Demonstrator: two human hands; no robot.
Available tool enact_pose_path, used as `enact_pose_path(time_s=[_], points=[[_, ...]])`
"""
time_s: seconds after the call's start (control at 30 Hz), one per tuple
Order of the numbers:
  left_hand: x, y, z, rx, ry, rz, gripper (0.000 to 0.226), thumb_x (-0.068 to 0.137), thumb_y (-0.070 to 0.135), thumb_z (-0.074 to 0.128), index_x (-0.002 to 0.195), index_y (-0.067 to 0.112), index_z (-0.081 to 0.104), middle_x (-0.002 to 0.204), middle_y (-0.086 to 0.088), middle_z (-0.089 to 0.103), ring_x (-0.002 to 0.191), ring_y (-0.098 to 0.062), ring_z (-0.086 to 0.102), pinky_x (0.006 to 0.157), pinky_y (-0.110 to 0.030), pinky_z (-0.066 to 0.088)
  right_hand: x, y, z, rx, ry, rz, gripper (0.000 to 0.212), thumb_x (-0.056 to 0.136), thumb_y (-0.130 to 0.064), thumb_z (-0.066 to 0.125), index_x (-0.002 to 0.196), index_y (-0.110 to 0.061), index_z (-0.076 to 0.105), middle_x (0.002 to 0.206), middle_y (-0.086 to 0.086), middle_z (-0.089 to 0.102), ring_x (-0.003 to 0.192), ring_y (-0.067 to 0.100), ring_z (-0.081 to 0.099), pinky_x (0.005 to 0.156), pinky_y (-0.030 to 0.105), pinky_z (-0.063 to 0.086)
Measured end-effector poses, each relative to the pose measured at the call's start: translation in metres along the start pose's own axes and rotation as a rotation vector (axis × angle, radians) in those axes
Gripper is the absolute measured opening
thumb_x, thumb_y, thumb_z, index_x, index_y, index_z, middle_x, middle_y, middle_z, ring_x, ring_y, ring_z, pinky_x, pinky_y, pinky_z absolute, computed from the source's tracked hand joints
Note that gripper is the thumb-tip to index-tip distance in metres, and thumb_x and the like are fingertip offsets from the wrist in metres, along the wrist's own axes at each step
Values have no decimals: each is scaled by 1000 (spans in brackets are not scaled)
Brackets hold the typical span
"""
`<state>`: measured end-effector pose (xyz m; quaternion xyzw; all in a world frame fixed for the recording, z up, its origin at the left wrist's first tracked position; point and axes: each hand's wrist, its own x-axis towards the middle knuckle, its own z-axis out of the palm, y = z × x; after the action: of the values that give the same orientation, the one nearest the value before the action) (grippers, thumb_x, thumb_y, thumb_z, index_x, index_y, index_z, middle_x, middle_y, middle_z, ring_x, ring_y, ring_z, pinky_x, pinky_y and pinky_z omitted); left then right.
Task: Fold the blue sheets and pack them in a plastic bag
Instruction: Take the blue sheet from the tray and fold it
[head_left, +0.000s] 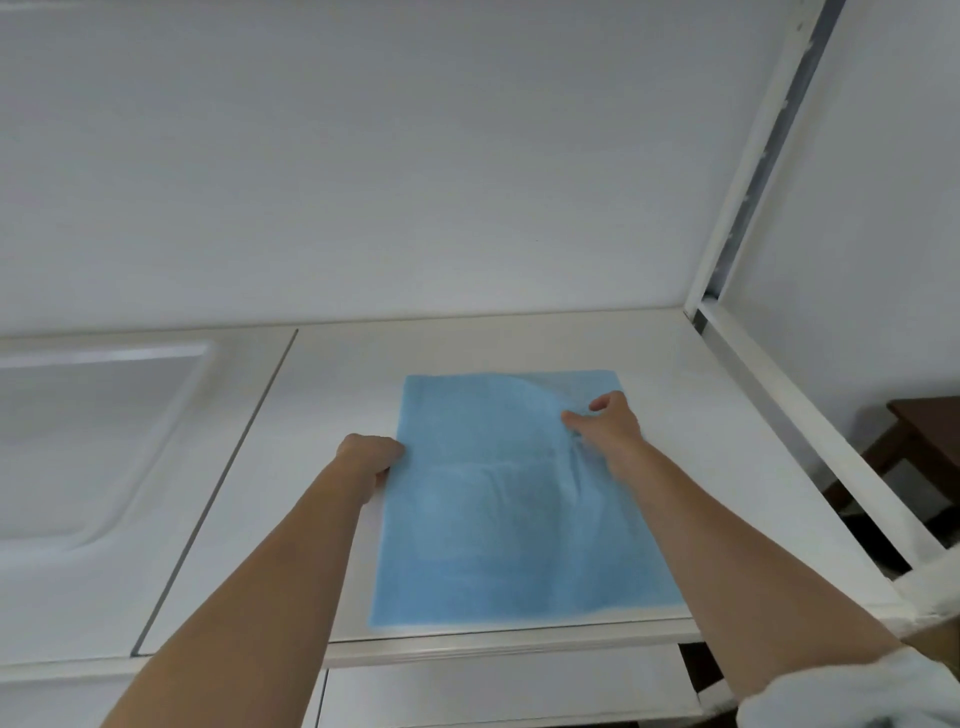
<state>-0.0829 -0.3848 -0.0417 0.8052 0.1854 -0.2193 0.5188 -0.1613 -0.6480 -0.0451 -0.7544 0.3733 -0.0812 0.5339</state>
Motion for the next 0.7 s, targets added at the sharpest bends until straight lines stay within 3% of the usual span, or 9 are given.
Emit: enact_pose_path(time_s=[0.1,0.23,0.27,0.33,0.4,0.47,0.53,0.6,0.7], points=[[2,4,3,9,-30,-32,13,84,2,61,96,-1,57,77,-13,57,73,-28,58,76,-37,51,-1,-5,-2,88,-146,-49,21,83,-7,69,96,-17,56,82,4,54,57,11,49,39,14,36],[1,9,8,48,-90,-44,11,88,-2,57,98,-1,54,77,-11,55,88,-29,55,83,-37,47,0,-1,-9,94,-44,-346,34,84,6,52,100,-17,72,89,-3,64,54,9,46,47,11,36],[0,10,10,60,-97,-43,9,88,-2,56,97,0,53,79,-11,55,89,-28,54,83,-36,46,1,2,-10,34,-20,-395,39,84,7,49,106,-16,71,99,-3,66,62,12,53,54,11,39],[-1,12,11,78,-101,-36,5,89,-3,56,93,0,54,91,-14,57,91,-27,53,87,-37,46,4,9,-12,-136,-26,-419,46,82,7,48,121,-11,64,124,2,59,101,19,59,82,12,40],[-1,13,12,95,-102,-38,8,88,-3,55,82,1,54,99,-15,55,90,-26,52,87,-35,45,10,18,-13,-259,-76,-342,54,82,6,49,134,-7,52,143,7,45,131,20,43,103,17,28],[-1,13,12,128,-103,-39,15,89,-2,55,75,2,51,87,-12,52,78,-23,51,78,-31,41,11,24,-15,-325,-126,-303,60,84,5,50,142,-7,41,152,5,32,141,18,30,109,17,19],[-2,14,12,130,-93,-41,25,90,-1,54,68,5,46,71,-7,46,60,-20,43,66,-28,38,10,24,-15,-364,-146,-365,64,85,5,48,146,-8,35,156,4,25,144,16,24,108,15,15],[-2,14,12,139,-89,-37,30,90,0,55,64,7,43,66,-5,41,54,-18,36,52,-25,31,9,23,-16,-345,-97,-460,65,85,4,47,147,-10,33,156,1,23,143,13,24,107,13,16],[-1,14,11,143,-88,-49,25,88,-1,57,66,5,46,67,-5,40,55,-18,35,53,-25,30,12,20,-16,-328,-13,-456,62,87,0,47,147,-8,33,155,1,25,142,14,27,109,19,21]])
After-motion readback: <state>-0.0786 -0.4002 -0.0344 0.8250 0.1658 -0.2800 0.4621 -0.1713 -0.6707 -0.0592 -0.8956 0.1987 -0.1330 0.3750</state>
